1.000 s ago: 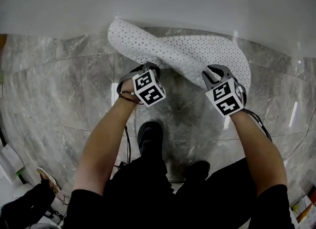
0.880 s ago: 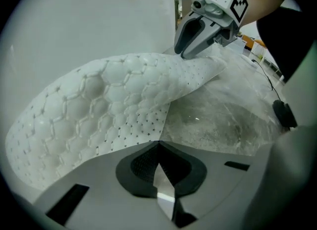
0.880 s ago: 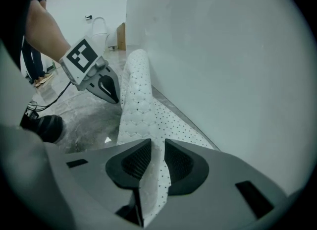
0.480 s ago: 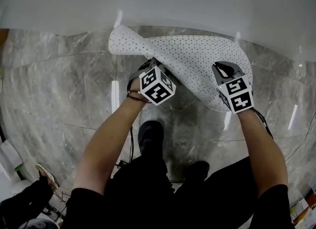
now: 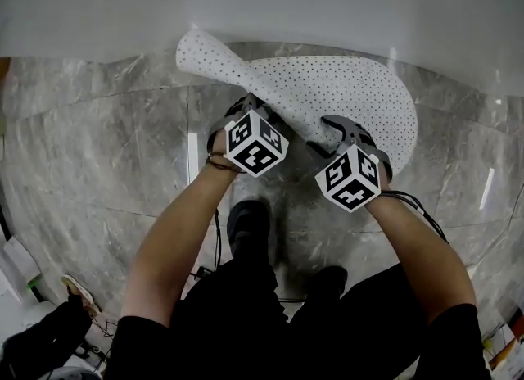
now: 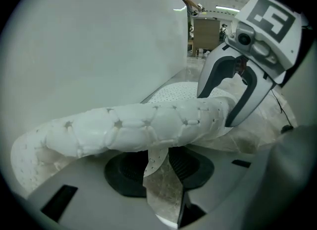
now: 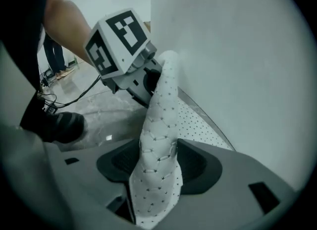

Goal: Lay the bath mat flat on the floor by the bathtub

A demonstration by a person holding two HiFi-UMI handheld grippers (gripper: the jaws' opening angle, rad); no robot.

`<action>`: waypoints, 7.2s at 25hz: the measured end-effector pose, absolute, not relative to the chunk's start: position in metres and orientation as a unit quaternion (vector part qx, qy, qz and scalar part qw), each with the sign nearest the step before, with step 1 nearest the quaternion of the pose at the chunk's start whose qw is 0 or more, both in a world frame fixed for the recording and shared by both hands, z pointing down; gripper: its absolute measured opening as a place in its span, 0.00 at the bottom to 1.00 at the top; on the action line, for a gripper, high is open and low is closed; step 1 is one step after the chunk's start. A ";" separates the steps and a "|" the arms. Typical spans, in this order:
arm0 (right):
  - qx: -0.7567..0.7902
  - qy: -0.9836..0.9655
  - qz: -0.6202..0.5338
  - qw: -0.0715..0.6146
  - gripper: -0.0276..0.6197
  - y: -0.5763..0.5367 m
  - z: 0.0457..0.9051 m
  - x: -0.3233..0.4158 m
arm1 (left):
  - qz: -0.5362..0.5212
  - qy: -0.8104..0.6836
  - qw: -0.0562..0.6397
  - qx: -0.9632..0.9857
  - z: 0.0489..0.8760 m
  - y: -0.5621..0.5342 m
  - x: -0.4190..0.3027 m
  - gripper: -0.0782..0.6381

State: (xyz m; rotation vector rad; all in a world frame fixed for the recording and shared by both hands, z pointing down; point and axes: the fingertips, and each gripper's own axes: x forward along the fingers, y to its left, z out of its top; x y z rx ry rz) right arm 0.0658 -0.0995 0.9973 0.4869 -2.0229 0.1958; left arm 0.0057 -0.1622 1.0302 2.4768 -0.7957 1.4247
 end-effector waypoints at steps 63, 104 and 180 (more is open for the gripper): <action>0.091 -0.875 0.269 0.392 0.48 -0.075 1.006 0.038 | 0.525 -0.198 0.205 0.802 1.003 0.000 -0.045 0.14; 0.482 -0.625 0.380 0.483 0.53 -0.144 1.088 0.334 | 0.469 -0.480 0.401 0.624 1.079 -0.098 -0.228 0.19; 0.407 -0.685 0.148 0.586 0.22 -0.132 1.071 0.282 | 0.479 -0.432 0.371 0.668 1.085 -0.024 -0.181 0.34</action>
